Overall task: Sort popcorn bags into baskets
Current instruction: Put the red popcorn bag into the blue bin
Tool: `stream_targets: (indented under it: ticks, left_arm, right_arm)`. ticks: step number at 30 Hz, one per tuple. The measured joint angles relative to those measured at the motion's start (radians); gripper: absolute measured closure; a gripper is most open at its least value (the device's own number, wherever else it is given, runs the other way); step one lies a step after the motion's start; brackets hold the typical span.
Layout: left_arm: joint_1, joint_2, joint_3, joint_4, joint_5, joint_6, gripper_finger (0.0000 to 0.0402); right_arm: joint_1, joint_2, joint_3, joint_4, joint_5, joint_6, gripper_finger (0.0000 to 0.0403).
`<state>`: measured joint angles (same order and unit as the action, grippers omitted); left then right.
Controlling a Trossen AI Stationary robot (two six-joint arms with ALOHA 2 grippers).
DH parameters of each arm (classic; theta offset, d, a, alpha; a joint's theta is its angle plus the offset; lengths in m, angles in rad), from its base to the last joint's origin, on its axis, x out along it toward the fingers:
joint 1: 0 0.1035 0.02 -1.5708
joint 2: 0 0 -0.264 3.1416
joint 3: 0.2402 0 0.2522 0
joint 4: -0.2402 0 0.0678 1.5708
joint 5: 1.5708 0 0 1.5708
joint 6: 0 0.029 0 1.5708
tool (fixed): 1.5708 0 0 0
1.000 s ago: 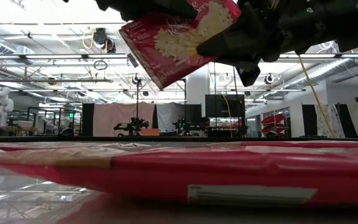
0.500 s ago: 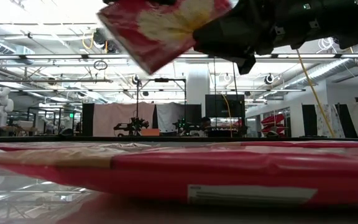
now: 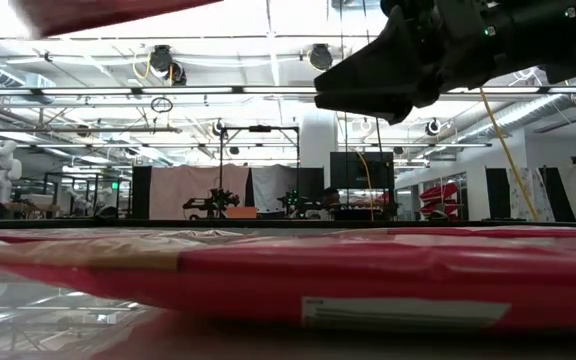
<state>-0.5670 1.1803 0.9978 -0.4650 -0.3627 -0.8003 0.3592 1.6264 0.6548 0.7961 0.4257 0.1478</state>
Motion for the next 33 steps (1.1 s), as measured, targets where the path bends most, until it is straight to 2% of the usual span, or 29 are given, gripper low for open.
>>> stream_targets:
  ticks: [4, 10, 13, 18, 29, 33]
  left_arm:
    - [-0.112, -0.066, 0.001, -0.139, -0.108, -0.191, 0.0387]
    - [-0.293, -0.102, 0.001, -0.318, -0.209, -0.531, 0.0372]
    - [-0.375, -0.098, 0.001, -0.399, -0.230, -0.708, 0.0368]
    - [-0.506, -0.073, 0.001, -0.473, -0.266, -0.969, 0.0383]
    - [-0.745, 0.065, 0.000, -0.518, -0.265, -1.516, 0.0366]
    - [-0.763, 0.112, 0.000, -0.508, -0.260, -1.550, 0.0379]
  right_arm:
    - [-0.004, 0.000, 0.000, -0.016, -0.002, -0.020, 0.0215]
    - [-0.013, 0.000, 0.000, -0.024, -0.002, -0.023, 0.0215]
    - [-0.015, 0.000, 0.000, -0.023, -0.002, -0.037, 0.0215]
    - [-0.016, 0.000, 0.000, -0.024, -0.002, -0.041, 0.0216]
    - [-0.016, 0.000, 0.000, -0.030, -0.007, -0.041, 0.0216]
    - [-0.016, 0.000, 0.000, -0.030, -0.007, -0.040, 0.0216]
